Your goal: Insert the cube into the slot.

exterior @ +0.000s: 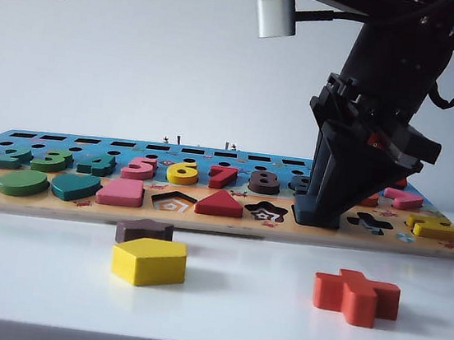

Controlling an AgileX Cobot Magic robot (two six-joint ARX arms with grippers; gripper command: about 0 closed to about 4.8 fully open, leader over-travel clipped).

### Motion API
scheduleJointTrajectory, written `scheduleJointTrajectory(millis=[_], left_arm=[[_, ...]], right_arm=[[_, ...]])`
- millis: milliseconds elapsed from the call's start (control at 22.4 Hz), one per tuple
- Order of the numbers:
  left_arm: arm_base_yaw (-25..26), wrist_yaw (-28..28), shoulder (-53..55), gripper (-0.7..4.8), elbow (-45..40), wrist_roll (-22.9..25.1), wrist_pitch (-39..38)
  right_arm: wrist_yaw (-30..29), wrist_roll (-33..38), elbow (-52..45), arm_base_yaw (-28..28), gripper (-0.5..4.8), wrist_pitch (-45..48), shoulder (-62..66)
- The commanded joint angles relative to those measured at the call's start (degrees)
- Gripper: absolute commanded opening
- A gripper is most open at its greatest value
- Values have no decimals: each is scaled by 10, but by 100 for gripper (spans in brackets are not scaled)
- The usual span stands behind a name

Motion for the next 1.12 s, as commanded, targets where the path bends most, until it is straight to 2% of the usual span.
scheduleJointTrajectory(millis=[45,134,358,537,1118], left_arm=[[1,1,0,17,3,4,7],[1,1,0,17,3,4,7],[1,1,0,17,3,4,7],[1,1,0,17,3,4,7],[1,1,0,17,3,4,7]], right_arm=[[-5,16,1,0,150,4,-2],[-11,18,1,0,177,4,-2],[-11,30,1,0,191,4,-2],[-11,31,1,1,258,4,-2],[-11,33,1,1,274,17,-12]])
